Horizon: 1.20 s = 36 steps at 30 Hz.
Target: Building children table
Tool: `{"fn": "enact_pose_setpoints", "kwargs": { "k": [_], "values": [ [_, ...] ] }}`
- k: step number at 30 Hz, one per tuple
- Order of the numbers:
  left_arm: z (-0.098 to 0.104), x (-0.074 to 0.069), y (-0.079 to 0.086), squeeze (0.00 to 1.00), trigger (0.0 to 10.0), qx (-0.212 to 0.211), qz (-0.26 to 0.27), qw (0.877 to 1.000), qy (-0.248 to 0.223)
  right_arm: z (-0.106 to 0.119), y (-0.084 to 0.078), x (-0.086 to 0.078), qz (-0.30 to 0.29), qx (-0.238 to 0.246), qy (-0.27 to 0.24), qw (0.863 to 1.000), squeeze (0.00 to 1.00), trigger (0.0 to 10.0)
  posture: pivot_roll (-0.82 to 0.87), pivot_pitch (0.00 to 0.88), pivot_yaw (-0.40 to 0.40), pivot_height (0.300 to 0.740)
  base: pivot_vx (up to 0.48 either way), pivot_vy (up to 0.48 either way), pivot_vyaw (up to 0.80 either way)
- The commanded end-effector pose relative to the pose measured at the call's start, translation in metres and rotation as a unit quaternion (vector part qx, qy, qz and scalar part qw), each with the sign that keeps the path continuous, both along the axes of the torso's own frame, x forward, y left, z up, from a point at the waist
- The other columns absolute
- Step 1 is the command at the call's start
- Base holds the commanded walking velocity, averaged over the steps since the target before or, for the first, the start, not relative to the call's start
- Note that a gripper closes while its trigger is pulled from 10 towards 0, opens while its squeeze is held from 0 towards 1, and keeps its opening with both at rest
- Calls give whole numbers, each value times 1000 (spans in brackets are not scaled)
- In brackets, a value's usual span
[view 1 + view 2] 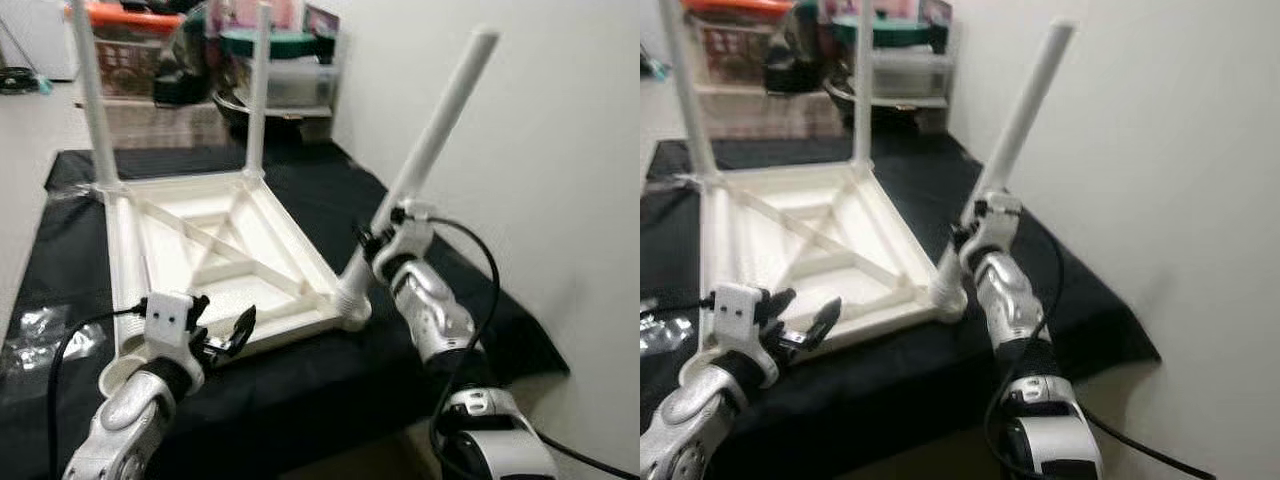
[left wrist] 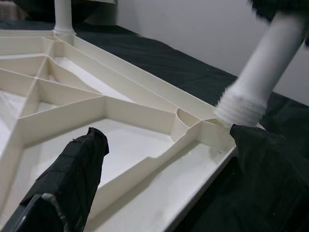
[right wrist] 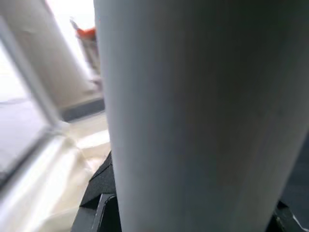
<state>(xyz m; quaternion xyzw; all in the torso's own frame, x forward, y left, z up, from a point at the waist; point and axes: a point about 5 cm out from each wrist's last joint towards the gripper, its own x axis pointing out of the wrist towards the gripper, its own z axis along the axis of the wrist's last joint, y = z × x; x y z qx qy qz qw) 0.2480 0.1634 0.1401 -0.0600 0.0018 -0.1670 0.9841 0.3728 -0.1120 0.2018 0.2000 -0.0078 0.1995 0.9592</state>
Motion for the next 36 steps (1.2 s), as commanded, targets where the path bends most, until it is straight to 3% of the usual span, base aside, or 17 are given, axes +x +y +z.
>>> {"fn": "enact_pose_setpoints", "kwargs": {
  "k": [1,5,11,13,20,26,29,36],
  "values": [
    [-2,1,0,0,10000,2,-4,1000,5,43,-4,-2,28,25,-62,997,0,0,31,0,-110,740,0,0,0],
    [1,2,-2,0,10000,-3,-22,1000,-1,65,-3,-6,63,27,-101,993,0,0,24,0,-104,740,0,0,0],
    [6,2,-4,0,10000,-10,-48,999,-9,63,3,-8,86,29,-103,990,0,0,29,0,-104,740,0,0,0],
    [11,2,-6,0,10000,-11,-94,995,-13,60,26,-23,170,27,-105,979,0,0,24,0,-97,740,0,0,0],
    [19,6,-11,0,10000,4,-170,985,-18,56,56,-49,269,20,-91,959,0,0,24,0,-92,740,0,0,0],
    [17,8,-13,0,10000,11,-197,980,-9,63,66,-60,308,28,-98,946,0,0,12,0,-80,740,0,0,0],
    [13,14,-15,0,10000,26,-216,976,-1,72,76,-76,361,33,-116,925,0,0,6,0,-74,740,0,0,0],
    [16,18,-16,0,10000,29,-217,976,-12,72,79,-81,383,29,-117,916,0,0,6,0,-74,740,0,0,0]
  ]
}}
